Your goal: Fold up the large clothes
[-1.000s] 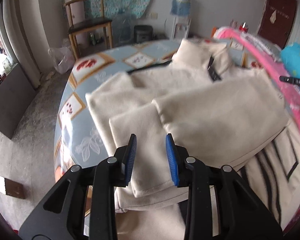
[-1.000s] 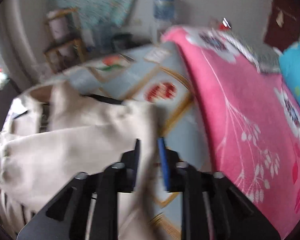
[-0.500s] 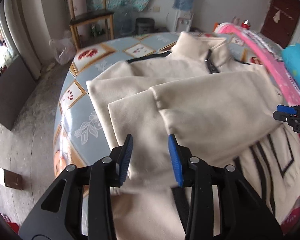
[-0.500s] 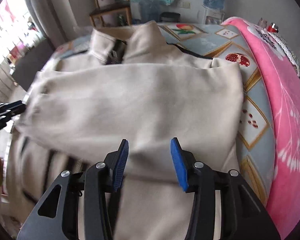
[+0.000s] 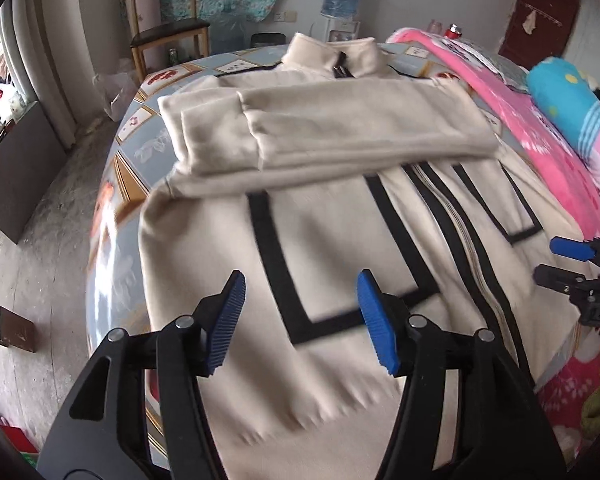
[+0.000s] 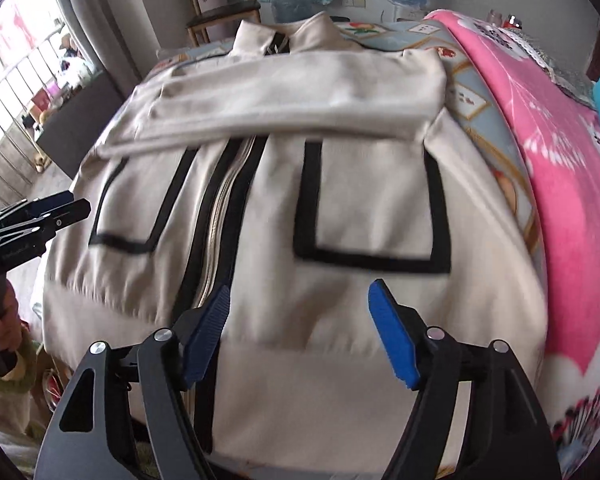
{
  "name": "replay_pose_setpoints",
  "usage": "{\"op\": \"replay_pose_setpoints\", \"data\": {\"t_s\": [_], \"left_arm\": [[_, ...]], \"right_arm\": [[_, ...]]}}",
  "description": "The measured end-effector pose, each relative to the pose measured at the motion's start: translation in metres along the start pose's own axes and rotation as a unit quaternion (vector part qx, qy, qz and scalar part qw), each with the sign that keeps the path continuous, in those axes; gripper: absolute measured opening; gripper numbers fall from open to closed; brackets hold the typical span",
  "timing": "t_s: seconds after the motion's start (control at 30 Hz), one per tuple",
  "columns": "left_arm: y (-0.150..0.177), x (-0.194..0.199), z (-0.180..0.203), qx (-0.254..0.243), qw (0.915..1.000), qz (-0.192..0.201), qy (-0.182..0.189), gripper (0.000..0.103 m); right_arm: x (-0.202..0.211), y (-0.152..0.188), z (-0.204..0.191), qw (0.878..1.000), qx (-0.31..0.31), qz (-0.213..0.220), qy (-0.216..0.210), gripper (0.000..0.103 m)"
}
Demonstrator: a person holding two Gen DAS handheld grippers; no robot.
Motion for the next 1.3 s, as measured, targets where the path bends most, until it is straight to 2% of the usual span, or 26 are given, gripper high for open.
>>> {"op": "replay_pose_setpoints", "data": {"t_s": [0.13, 0.2, 0.23, 0.27, 0.5, 0.63, 0.83, 1.03, 1.3], "left_arm": [[0.024, 0.006, 0.006, -0.011, 0.9999, -0.01, -0.007, 0.056], [0.031, 0.008, 0.005, -0.012, 0.9998, -0.016, -0.009, 0.057], [0.035, 0.009, 0.005, -0.013, 0.9997, -0.019, -0.013, 0.059], [0.037, 0.01, 0.004, -0.013, 0.9996, -0.021, -0.017, 0.063], [0.055, 0.011, -0.006, 0.012, 0.9982, -0.03, -0.051, 0.067], [0.063, 0.03, -0.01, 0.024, 0.9983, -0.007, -0.052, 0.074], [0.082, 0.043, -0.015, 0.027, 0.998, -0.011, -0.056, 0.074], [0.097, 0.053, -0.022, 0.036, 0.9979, -0.009, -0.054, 0.074], [0.118, 0.056, -0.033, 0.07, 0.9971, -0.009, -0.028, 0.074]], "right_arm": [[0.005, 0.018, -0.008, 1.0, 0.002, 0.002, 0.017, 0.072], [0.009, 0.025, -0.01, 1.0, 0.001, 0.011, 0.022, 0.081], [0.011, 0.028, -0.01, 1.0, -0.002, 0.016, 0.023, 0.082], [0.011, 0.031, -0.01, 1.0, -0.004, 0.017, 0.024, 0.083], [-0.006, 0.043, -0.005, 0.999, -0.003, 0.002, 0.034, 0.086], [0.0, 0.045, -0.004, 1.0, -0.008, 0.022, 0.014, 0.086], [-0.008, 0.049, -0.003, 1.0, 0.002, 0.024, 0.019, 0.087], [-0.007, 0.05, 0.0, 1.0, 0.0, 0.029, 0.004, 0.088], [-0.009, 0.05, -0.004, 1.0, 0.006, 0.027, 0.007, 0.091]]}}
Point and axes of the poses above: each gripper's, at about its wrist camera, not at the fingertips, and x roughly against the way its jaws point, z to its right, y to its underside, the point moved 2 cm from there along -x, roughly the way its jaws point, and after that the axes turned 3 degrees about z, right-handed, at the moved point
